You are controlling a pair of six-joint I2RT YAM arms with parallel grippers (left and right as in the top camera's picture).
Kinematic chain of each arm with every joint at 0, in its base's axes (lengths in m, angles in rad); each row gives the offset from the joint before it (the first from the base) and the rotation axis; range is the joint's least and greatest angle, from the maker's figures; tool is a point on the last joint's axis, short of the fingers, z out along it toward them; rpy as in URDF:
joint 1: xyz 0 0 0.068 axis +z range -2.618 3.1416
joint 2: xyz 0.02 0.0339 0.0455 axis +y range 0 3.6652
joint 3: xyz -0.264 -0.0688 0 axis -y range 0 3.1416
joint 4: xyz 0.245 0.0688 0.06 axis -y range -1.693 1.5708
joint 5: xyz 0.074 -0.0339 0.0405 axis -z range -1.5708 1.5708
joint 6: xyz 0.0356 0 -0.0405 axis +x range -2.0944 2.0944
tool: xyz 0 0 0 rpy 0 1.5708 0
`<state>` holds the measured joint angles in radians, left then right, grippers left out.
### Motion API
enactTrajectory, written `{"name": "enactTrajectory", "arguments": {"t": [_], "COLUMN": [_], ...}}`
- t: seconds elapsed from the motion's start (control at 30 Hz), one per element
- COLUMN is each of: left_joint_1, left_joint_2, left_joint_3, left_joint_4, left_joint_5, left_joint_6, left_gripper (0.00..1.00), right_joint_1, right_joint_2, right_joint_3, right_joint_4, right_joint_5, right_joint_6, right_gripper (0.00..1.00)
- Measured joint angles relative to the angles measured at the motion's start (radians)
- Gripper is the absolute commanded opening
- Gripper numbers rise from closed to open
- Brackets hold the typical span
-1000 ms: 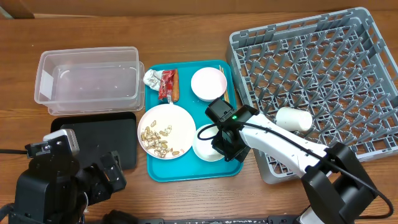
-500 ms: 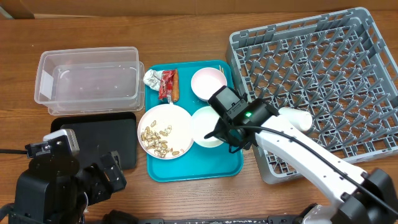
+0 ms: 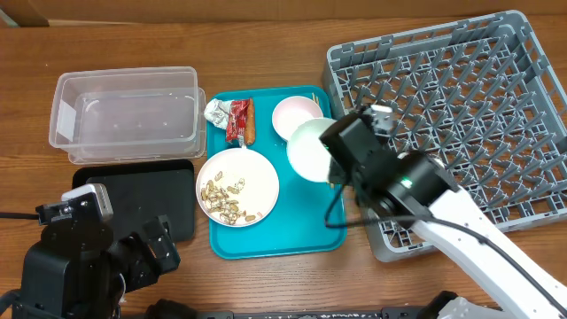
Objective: Sort waste into correct bins and load items into the dishwasher
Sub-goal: 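Move the small white bowl with the right gripper into the dish rack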
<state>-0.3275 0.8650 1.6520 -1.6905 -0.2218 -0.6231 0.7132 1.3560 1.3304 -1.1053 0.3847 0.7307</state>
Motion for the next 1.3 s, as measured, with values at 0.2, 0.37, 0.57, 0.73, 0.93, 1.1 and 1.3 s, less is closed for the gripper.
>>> {"name": "enactTrajectory", "arguments": {"t": [0.2, 0.37, 0.57, 0.73, 0.93, 1.1, 1.3], "left_joint_1": [0.000, 0.000, 0.000, 0.000, 0.000, 0.000, 0.000], "left_joint_2": [0.000, 0.000, 0.000, 0.000, 0.000, 0.000, 0.000], "left_joint_3": [0.000, 0.000, 0.000, 0.000, 0.000, 0.000, 0.000], "left_joint_4": [0.000, 0.000, 0.000, 0.000, 0.000, 0.000, 0.000], "left_joint_5": [0.000, 0.000, 0.000, 0.000, 0.000, 0.000, 0.000], "left_joint_6": [0.000, 0.000, 0.000, 0.000, 0.000, 0.000, 0.000], "left_gripper": [1.00, 1.00, 1.00, 1.00, 1.00, 1.00, 1.00], "right_joint_1": [0.000, 0.000, 0.000, -0.031, -0.185, -0.266, -0.312], "right_joint_2": [-0.051, -0.051, -0.040, 0.023, 0.129, 0.154, 0.172], "right_joint_3": [0.005, 0.006, 0.006, 0.006, 0.006, 0.006, 0.007], "right_joint_4": [-0.031, -0.093, -0.109, -0.113, -0.108, 0.036, 0.215], "right_joint_5": [0.191, 0.371, 0.526, 0.584, 0.567, 0.557, 0.582], "right_joint_6": [-0.119, -0.176, -0.196, -0.204, -0.207, -0.245, -0.347], "right_gripper": [0.04, 0.04, 0.04, 0.04, 0.04, 0.04, 0.04]}}
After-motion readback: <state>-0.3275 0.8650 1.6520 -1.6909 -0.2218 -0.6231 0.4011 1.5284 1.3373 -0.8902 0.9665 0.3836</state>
